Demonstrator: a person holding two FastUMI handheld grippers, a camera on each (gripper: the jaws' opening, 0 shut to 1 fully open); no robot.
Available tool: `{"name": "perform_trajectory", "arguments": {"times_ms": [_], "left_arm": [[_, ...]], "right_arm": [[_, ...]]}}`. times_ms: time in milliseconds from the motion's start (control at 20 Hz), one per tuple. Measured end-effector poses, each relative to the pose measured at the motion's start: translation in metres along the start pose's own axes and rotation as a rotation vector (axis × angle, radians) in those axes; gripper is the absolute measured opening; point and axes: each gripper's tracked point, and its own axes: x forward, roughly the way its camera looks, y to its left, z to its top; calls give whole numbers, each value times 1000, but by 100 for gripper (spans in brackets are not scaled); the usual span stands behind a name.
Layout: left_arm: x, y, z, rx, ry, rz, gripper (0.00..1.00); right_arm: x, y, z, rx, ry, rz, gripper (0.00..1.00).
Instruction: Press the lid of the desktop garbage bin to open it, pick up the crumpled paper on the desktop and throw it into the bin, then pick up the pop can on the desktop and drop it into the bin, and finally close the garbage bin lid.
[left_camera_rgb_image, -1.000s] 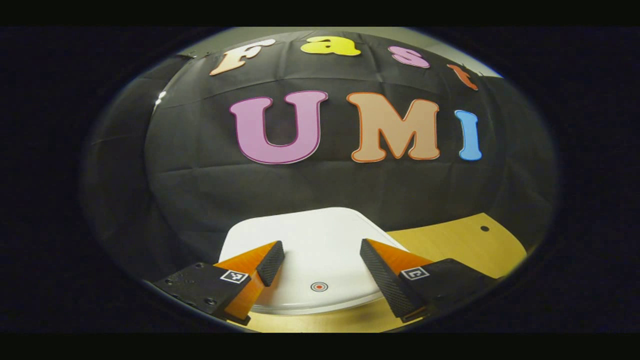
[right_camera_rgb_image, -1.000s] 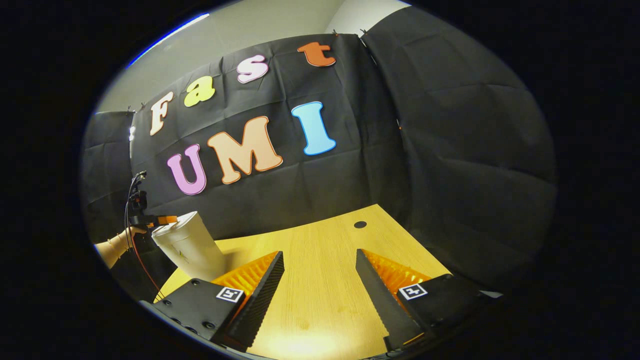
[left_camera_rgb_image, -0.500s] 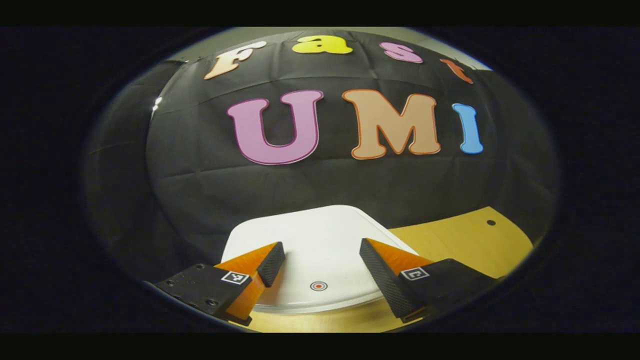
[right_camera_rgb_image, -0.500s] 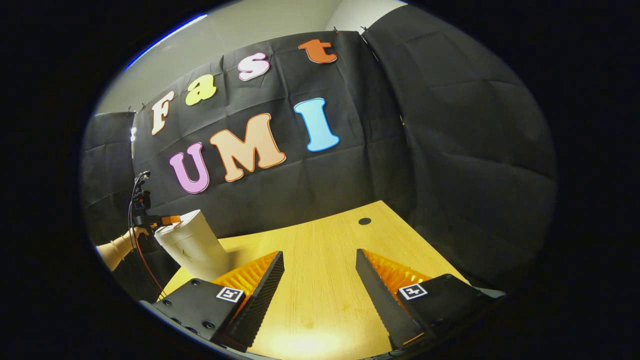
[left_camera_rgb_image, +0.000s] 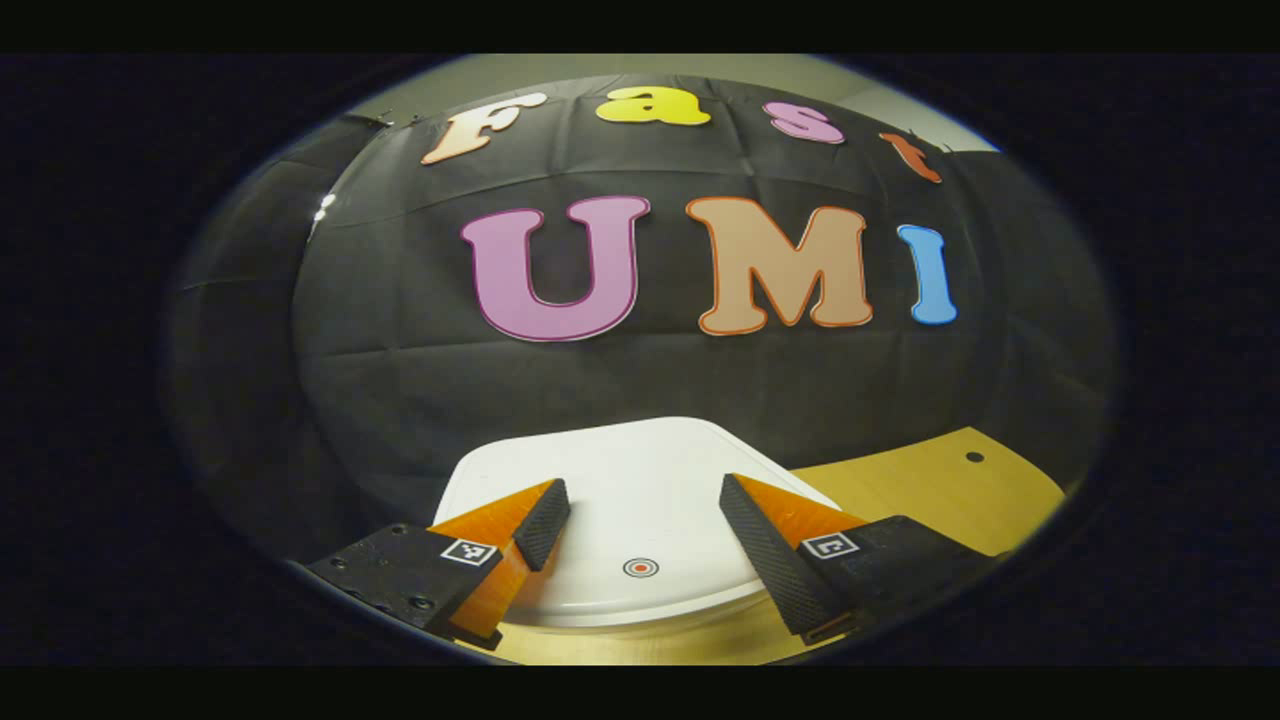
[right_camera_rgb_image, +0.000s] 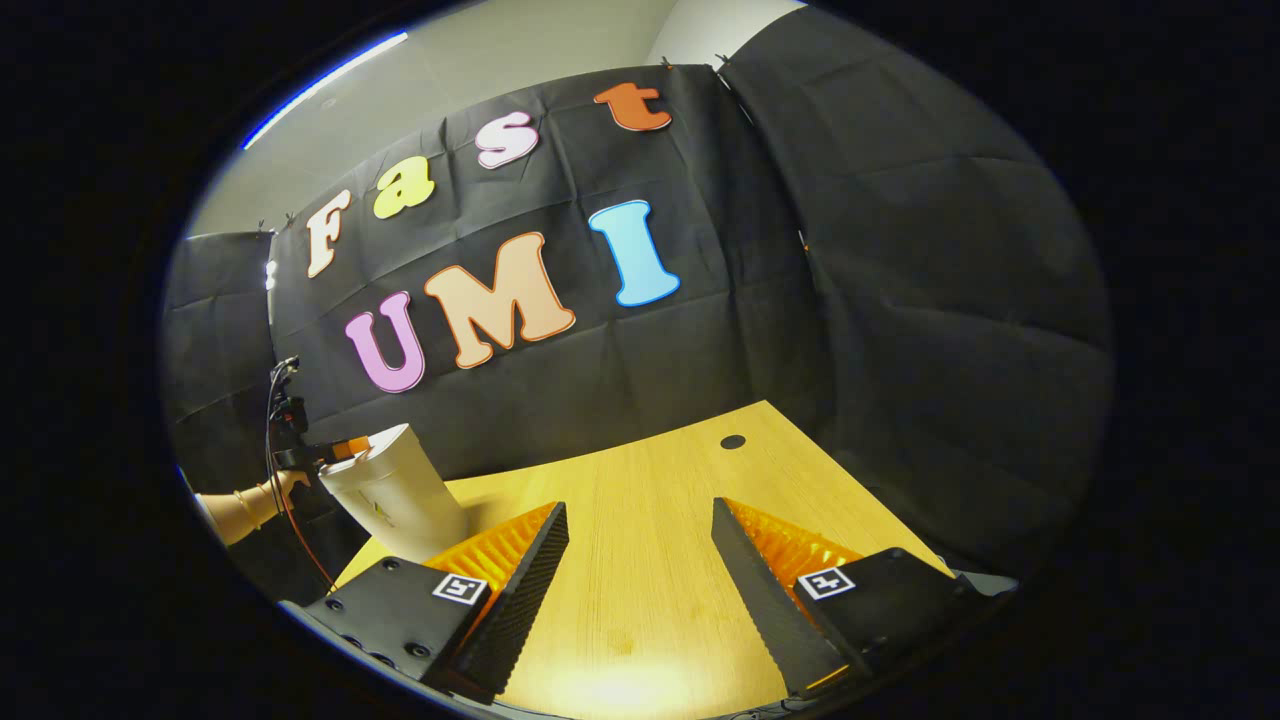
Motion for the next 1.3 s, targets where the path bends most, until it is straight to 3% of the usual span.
{"name": "perform_trajectory", "arguments": {"times_ms": [50, 100, 450, 550, 750, 900, 1000, 1200, 1300], "left_arm": [[0, 2, 0, -1, 5, 10, 99], [-1, 2, -1, -2, 14, 10, 93], [-32, 9, -1, -30, 45, -18, 92], [-43, 0, 18, -121, -28, -74, 92], [-78, 16, 54, -181, -151, -61, 92], [-136, -2, 121, -255, -361, -160, 93], [-172, -18, 143, -257, -454, -217, 92], [-225, -34, 123, -151, -468, -190, 93], [-245, -42, 99, -150, -442, -155, 92]], "right_arm": [[-3, -4, 3, 5, -8, -10, 96], [-6, -8, 6, 9, -17, -22, 96], [-13, -11, 2, 29, -19, -37, 96], [-11, -4, 1, 22, -15, -25, 96], [-11, 9, 5, -2, -22, -3, 96], [-14, 18, 8, 8, -35, 8, 96], [-19, 28, 11, 23, -56, 19, 96], [-26, 58, 18, 30, -113, 43, 96], [-31, 73, 18, 27, -137, 54, 96]]}}
